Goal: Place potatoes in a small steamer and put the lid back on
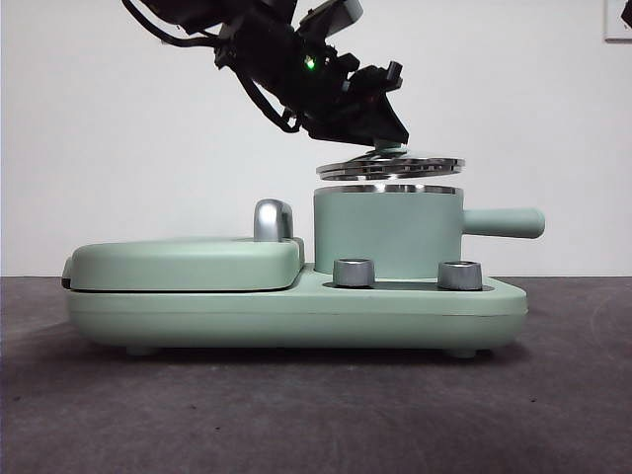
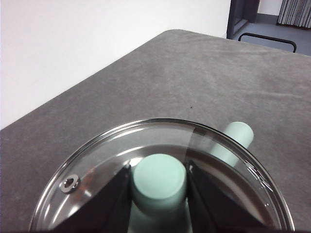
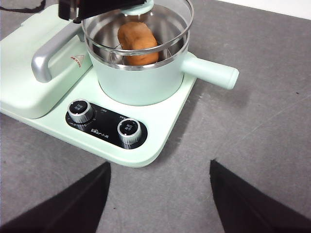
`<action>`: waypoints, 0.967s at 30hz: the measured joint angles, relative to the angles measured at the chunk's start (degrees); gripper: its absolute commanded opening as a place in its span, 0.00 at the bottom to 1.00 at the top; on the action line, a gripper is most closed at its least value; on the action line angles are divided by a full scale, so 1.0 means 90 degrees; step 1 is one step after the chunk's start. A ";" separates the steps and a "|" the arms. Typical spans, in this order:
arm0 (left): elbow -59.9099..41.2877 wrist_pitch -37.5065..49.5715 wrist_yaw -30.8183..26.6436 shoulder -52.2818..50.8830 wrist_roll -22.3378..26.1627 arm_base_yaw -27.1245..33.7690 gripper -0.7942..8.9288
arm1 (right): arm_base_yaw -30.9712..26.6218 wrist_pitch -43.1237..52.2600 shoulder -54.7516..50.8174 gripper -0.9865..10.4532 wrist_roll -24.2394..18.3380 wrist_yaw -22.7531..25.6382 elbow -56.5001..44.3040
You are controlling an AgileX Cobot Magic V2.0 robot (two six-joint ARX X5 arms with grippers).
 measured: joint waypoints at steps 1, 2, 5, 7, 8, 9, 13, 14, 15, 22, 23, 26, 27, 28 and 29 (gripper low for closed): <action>0.0000 0.0017 -0.0002 0.0019 0.0000 0.0002 0.09 | 0.0000 0.0000 0.0000 0.36 0.0000 0.0000 0.0000; 0.0000 0.0015 0.0000 0.0041 0.0000 0.0002 0.09 | 0.0000 0.0000 0.0000 0.36 0.0000 0.0000 0.0000; 0.0000 0.0012 0.0002 0.0078 0.0027 0.0002 0.09 | 0.0000 0.0000 0.0000 0.36 0.0000 0.0000 0.0000; 0.0000 0.0012 0.0000 0.0090 0.0046 0.0002 0.09 | 0.0000 0.0000 0.0000 0.36 0.0000 0.0002 0.0000; 0.0000 0.0010 -0.0002 0.0092 0.0049 0.0002 0.09 | 0.0000 0.0000 0.0000 0.36 0.0000 0.0017 0.0000; 0.0000 0.0010 -0.0002 0.0092 0.0049 0.0002 0.09 | 0.0000 0.0000 0.0000 0.36 0.0000 0.0066 0.0000; 0.0005 -0.0041 -0.0015 0.0092 0.0078 0.0002 0.09 | 0.0000 0.0000 0.0000 0.36 0.0002 0.0153 0.0000; 0.0007 -0.0090 -0.0032 0.0092 0.0100 0.0002 0.09 | 0.0000 0.0000 0.0000 0.36 0.0002 0.0155 0.0000; 0.0007 -0.0160 -0.0044 0.0092 0.0124 0.0002 0.09 | 0.0000 0.0000 0.0000 0.36 0.0000 0.0158 0.0000; 0.0049 -0.0376 -0.0046 0.0095 0.0221 0.0000 0.09 | 0.0000 0.0000 0.0000 0.36 0.0002 0.0160 0.0000; 0.0049 -0.0376 -0.0046 0.0095 0.0223 0.0000 0.09 | 0.0000 0.0000 0.0000 0.36 0.0002 0.0165 0.0000; 0.0049 -0.0376 -0.0046 0.0095 0.0231 0.0000 0.09 | 0.0000 0.0000 0.0000 0.36 0.0000 0.0165 0.0000; 0.0049 -0.0379 -0.0046 0.0095 0.0231 0.0000 0.09 | 0.0000 0.0000 0.0000 0.36 0.0002 0.0168 0.0000; 0.0049 -0.0379 -0.0046 0.0095 0.0233 0.0000 0.09 | 0.0000 0.0000 0.0000 0.36 0.0000 0.0168 0.0000; 0.0049 -0.0381 -0.0046 0.0095 0.0233 0.0000 0.09 | 0.0000 0.0000 0.0000 0.36 0.0002 0.0168 0.0000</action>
